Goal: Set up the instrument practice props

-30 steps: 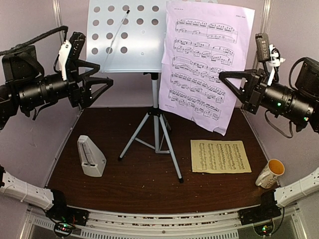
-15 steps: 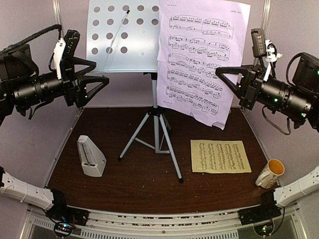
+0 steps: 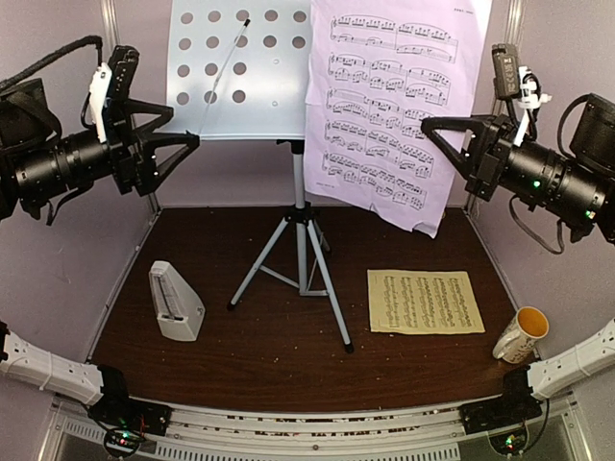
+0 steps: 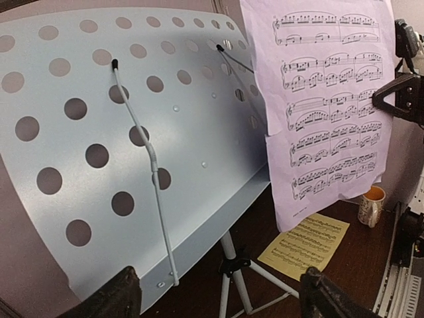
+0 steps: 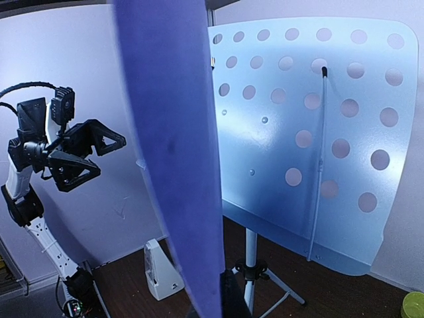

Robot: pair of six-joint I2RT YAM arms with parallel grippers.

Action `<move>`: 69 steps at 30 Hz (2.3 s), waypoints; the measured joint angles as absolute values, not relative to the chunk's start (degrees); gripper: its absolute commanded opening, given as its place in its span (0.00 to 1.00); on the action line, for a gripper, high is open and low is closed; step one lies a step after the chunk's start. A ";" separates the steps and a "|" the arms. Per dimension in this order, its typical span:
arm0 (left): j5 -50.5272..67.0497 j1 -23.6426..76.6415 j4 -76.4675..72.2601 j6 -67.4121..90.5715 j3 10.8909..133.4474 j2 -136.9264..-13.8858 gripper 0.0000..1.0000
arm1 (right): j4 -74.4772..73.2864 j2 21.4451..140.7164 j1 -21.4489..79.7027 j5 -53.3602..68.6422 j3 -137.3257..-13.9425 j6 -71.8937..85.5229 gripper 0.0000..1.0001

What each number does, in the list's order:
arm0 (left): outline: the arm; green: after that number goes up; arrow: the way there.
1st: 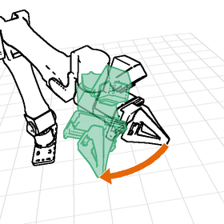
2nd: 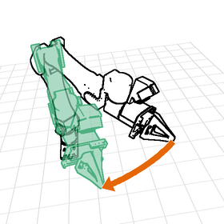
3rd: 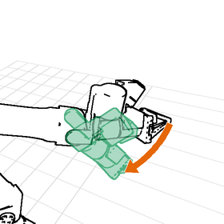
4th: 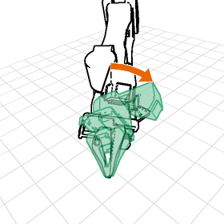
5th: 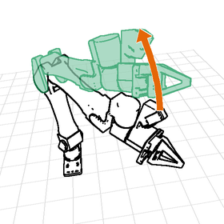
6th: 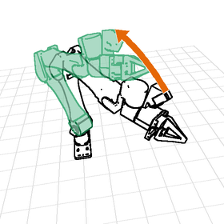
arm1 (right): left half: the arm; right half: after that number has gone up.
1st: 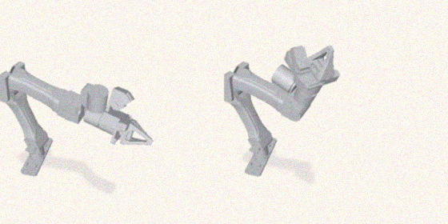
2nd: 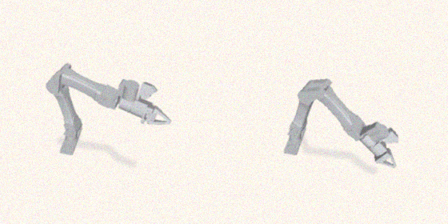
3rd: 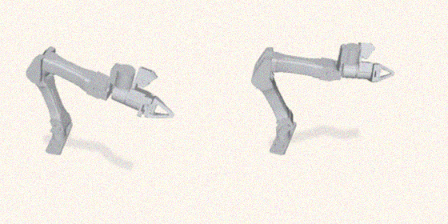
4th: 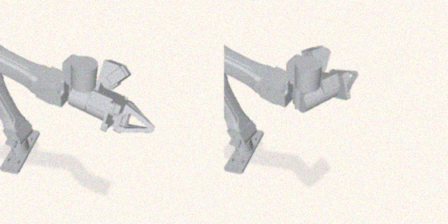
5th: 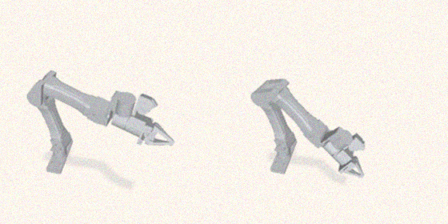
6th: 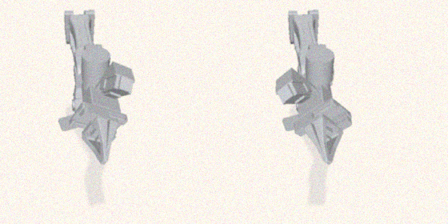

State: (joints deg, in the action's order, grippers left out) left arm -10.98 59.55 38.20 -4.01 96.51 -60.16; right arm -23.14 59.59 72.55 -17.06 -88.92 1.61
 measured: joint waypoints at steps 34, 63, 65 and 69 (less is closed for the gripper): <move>-23.57 59.55 43.62 -6.33 124.05 -78.65 0.77 | -21.85 74.87 68.69 -21.96 -109.10 -1.13 0.00; -29.32 57.41 44.73 -7.88 134.41 -89.10 0.67 | -22.98 83.70 62.26 -17.82 -120.03 -2.52 0.00; -28.97 57.41 44.73 -7.90 134.43 -89.27 0.65 | -22.98 83.88 62.19 -17.82 -120.07 -2.68 0.00; -28.77 57.28 44.75 -7.99 135.15 -90.06 0.57 | -22.98 84.16 62.19 -17.80 -120.07 -2.83 0.00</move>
